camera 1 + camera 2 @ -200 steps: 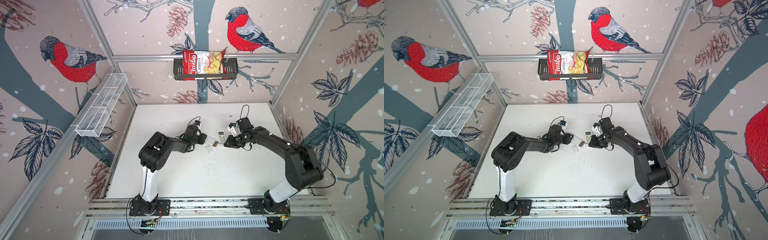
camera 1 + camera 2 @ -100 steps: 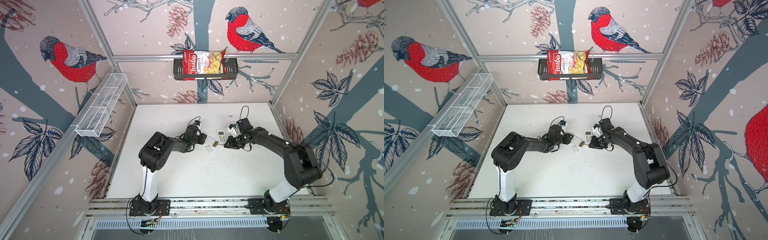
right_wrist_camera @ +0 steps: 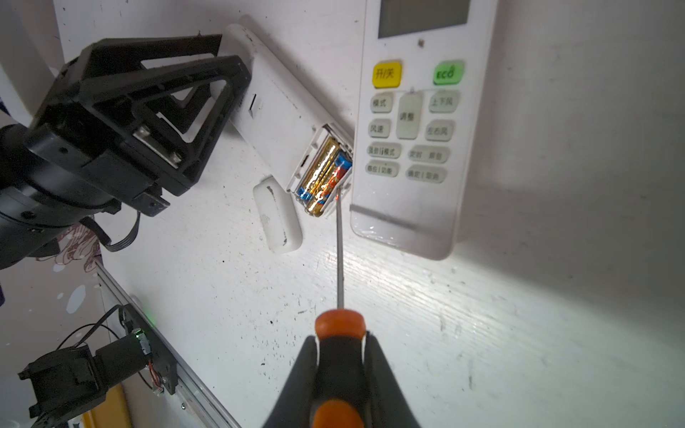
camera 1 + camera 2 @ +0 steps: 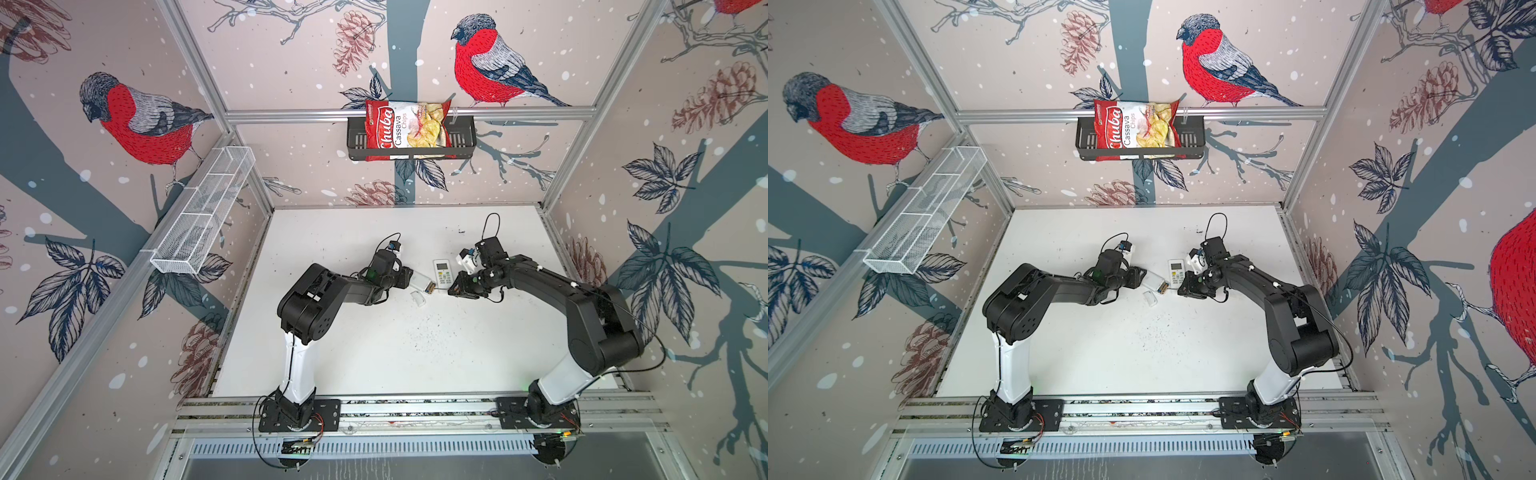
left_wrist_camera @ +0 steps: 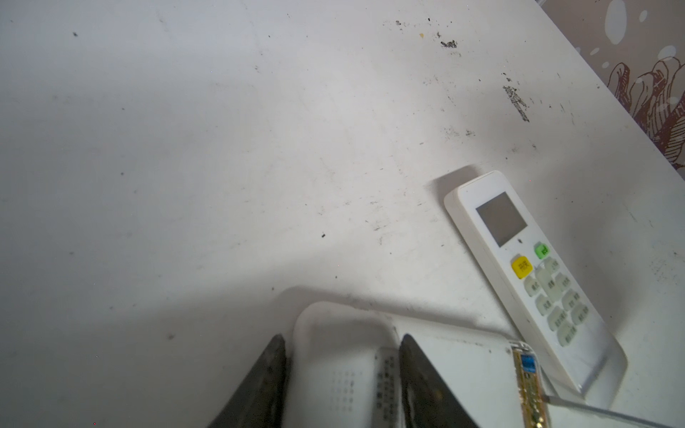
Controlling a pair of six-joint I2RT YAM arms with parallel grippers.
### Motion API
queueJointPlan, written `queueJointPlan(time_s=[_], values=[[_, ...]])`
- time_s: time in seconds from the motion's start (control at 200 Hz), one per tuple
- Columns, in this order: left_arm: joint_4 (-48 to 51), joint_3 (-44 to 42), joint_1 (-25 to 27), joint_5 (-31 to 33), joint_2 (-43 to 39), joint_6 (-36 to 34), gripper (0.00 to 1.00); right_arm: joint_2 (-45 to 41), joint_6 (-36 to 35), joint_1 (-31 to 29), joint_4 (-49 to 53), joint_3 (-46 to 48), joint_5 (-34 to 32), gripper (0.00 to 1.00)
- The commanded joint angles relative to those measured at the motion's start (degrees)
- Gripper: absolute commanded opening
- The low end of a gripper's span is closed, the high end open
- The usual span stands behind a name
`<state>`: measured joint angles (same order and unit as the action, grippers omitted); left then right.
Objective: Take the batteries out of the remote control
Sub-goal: 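Pry the batteries upward with the screwdriver tip using the right gripper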
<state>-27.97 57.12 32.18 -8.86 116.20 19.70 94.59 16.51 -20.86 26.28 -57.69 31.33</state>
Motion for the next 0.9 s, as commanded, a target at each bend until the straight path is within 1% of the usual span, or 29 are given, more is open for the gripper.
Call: queueJointPlan(time_s=[0.0,0.46,0.51,0.53,0.58,0.896], values=[[8.5,-0.3,0.3,-1.8,0.3,0.9,0.49,0.6,1.3,0.1,-5.6,0.5,0.9,0.00],[8.9,-0.3,0.3,-1.3,0.1,0.5,0.49,-1.4,0.6,0.9,-2.4,-0.8,1.6,0.00],[9.6,-0.3,0.2,-1.3,0.2,0.5,0.49,-2.1,0.4,1.0,-1.8,-0.8,1.2,0.00],[10.1,1.4,0.3,-1.2,0.3,0.5,0.49,-2.3,0.3,1.0,-1.6,-0.9,0.9,0.00],[10.7,2.0,0.3,-1.2,0.6,0.4,0.49,-2.7,0.1,0.9,-0.9,-1.1,0.3,0.00],[10.3,1.9,0.3,-1.3,1.0,0.8,0.49,-2.3,-0.8,-0.4,0.6,-0.4,-1.3,0.00]])
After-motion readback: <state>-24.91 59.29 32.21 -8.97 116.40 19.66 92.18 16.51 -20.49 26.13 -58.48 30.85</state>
